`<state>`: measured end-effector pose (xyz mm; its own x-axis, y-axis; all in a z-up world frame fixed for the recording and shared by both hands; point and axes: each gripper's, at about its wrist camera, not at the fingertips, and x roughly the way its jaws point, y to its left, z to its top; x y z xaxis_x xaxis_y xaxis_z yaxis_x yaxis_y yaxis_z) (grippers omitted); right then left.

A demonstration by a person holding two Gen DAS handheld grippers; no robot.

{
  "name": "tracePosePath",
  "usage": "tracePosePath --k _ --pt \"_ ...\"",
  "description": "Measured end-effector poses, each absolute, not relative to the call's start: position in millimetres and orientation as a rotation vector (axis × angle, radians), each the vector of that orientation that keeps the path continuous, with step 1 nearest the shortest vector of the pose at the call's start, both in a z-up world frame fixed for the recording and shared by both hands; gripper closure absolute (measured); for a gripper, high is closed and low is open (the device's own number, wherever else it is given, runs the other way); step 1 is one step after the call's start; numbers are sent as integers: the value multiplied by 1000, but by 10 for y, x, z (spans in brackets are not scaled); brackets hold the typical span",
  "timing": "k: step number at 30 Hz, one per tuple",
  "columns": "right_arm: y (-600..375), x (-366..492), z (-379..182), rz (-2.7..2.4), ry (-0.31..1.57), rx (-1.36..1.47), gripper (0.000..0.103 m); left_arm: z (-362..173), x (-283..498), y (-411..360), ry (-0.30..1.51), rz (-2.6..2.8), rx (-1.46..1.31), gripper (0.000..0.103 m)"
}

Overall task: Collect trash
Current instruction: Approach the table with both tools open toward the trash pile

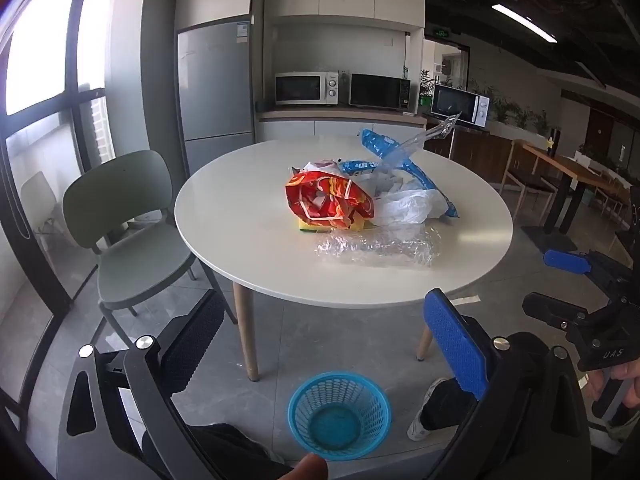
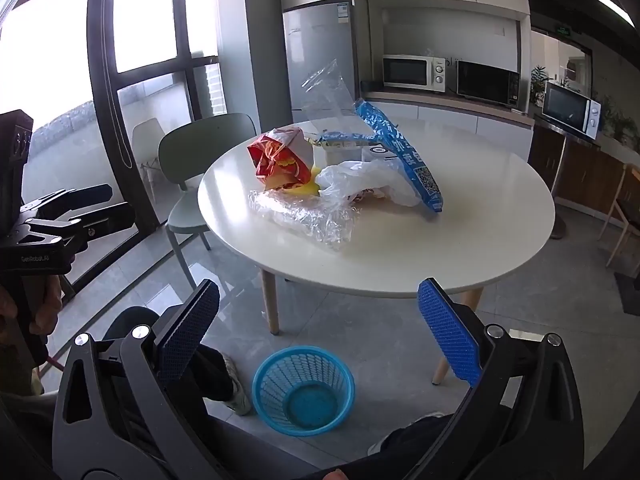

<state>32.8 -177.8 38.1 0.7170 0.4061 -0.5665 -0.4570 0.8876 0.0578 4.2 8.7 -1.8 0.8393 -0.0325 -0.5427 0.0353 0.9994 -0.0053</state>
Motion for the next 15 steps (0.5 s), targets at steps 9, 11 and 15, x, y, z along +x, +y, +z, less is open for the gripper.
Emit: tracePosePath --k 9,11,15 --pt "-1828 324 472 480 589 -65 8 5 34 121 569 -79 -26 6" --pt "-1836 330 493 481 590 -70 8 25 13 143 566 -79 -38 6" --pt "-1891 322 550 462 571 -69 8 59 18 150 546 -76 -13 6"
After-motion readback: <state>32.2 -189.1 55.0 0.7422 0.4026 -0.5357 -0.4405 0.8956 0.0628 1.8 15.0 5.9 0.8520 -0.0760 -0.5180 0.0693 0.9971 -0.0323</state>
